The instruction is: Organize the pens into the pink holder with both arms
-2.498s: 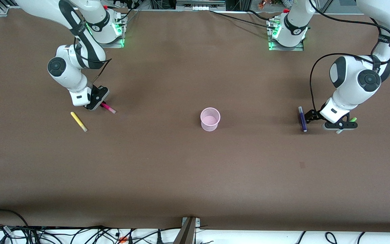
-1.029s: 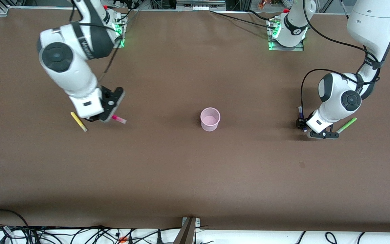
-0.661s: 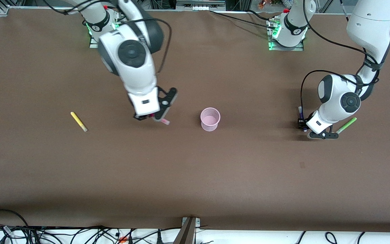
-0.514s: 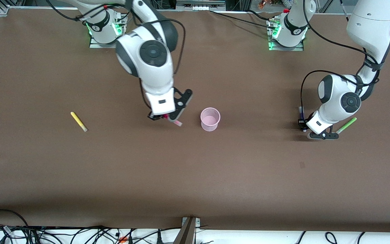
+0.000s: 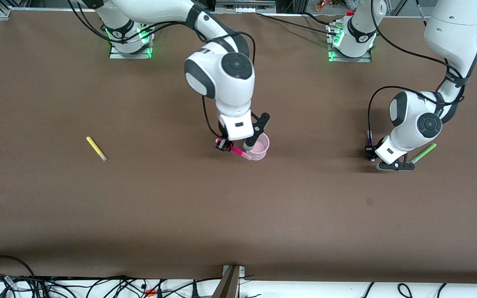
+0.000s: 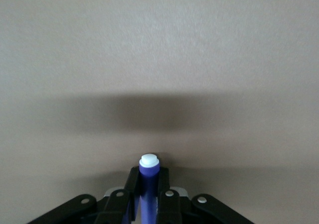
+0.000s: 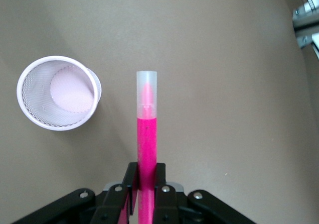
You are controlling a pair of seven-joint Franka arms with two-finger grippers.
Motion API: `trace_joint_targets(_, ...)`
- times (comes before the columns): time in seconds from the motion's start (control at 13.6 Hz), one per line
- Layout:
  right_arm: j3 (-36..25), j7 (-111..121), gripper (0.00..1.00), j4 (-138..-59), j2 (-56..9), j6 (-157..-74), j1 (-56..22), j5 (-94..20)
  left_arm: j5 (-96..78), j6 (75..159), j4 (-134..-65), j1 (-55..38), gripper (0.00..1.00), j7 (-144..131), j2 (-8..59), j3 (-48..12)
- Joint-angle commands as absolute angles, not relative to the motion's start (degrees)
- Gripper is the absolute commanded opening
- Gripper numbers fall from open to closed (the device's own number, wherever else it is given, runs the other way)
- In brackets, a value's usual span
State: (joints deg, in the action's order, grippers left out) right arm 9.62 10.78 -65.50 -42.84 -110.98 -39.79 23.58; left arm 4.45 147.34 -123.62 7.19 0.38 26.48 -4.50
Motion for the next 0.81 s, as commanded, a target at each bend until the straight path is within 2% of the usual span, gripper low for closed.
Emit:
trace_joint_targets(0.0, 9.05, 10.37, 0.00, -63.37, -44.91, -107.08, -44.37, 28.73, 4.84, 140.23, -120.60, 7.29, 0.00, 0.62, 24.35, -4.57)
trace_joint_targets(0.29, 9.05, 14.65, 0.00, -63.28, -45.35, -97.93, -46.41, 30.23, 4.22, 119.40, -109.54, 7.38, 0.00, 0.79, 23.91, -5.01)
trace_joint_targets(0.44, 9.05, 16.26, 0.00, -63.28, -45.44, -94.67, -46.49, 30.32, 0.90, 112.09, -104.79, 7.29, 0.00, 0.97, 23.91, -5.01)
trace_joint_targets(0.59, 9.05, 16.17, 0.00, -63.11, -45.35, -93.43, -47.90, 30.32, -6.29, 105.32, -100.13, 7.47, 0.00, 5.07, 24.08, -4.84)
trace_joint_targets(0.73, 9.05, 15.30, 0.00, -63.11, -45.87, -95.70, -48.34, 30.41, -11.93, 101.36, -97.66, 9.83, 0.00, 10.52, 24.17, -4.83)
